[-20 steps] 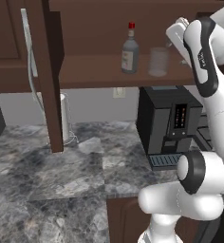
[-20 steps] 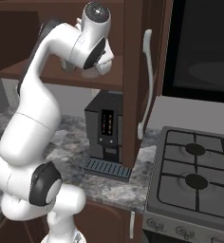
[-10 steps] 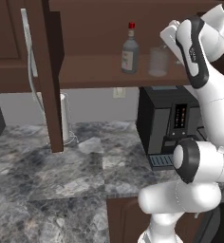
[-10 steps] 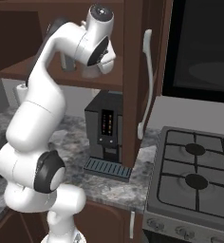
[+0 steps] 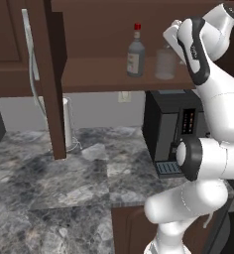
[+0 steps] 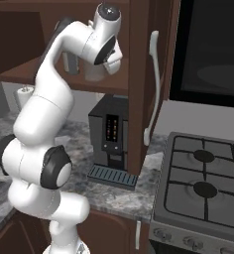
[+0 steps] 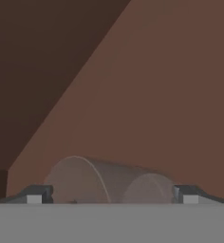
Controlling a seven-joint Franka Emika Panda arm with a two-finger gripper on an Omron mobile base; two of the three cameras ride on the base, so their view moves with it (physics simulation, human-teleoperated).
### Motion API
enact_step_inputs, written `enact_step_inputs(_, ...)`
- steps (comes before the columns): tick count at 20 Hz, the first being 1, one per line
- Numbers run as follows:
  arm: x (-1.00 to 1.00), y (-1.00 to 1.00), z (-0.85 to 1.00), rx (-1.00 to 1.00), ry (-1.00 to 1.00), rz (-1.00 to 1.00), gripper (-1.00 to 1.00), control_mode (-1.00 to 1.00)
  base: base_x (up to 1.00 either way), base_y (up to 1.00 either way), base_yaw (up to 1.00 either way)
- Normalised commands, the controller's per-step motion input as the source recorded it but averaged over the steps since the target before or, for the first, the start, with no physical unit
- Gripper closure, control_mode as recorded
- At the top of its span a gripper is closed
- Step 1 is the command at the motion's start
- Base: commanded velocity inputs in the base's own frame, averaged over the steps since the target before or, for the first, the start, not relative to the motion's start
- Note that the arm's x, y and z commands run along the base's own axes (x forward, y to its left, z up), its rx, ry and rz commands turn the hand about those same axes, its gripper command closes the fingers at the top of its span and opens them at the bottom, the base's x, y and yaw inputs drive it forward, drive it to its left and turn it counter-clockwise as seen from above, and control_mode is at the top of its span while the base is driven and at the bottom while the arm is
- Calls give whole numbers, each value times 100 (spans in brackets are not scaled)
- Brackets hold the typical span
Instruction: There is a bowl on the dining counter. Grab a lemon wedge from the fridge and place it in the bowl. Then get the liquor bottle and glass cup from the cabinet and place them next to the bowl.
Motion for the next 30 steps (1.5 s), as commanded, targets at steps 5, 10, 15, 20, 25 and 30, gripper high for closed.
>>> enact_step_inputs(5, 31, 0, -2, 0, 2, 0, -100, -100, 0, 0, 0)
enact_step_inputs(10, 20, 0, -2, 0, 1, 0, -100, -100, 0, 0, 0)
enact_step_inputs(15, -4, 0, -5, 0, 0, 0, -100, -100, 0, 0, 0)
enact_step_inputs(20, -13, 0, -9, 0, 0, 0, -100, -100, 0, 0, 0)
enact_step_inputs(25, -29, 0, -19, 0, 2, 0, -100, -100, 0, 0, 0)
enact_step_inputs(30, -23, 0, -28, 0, 4, 0, -100, -100, 0, 0, 0)
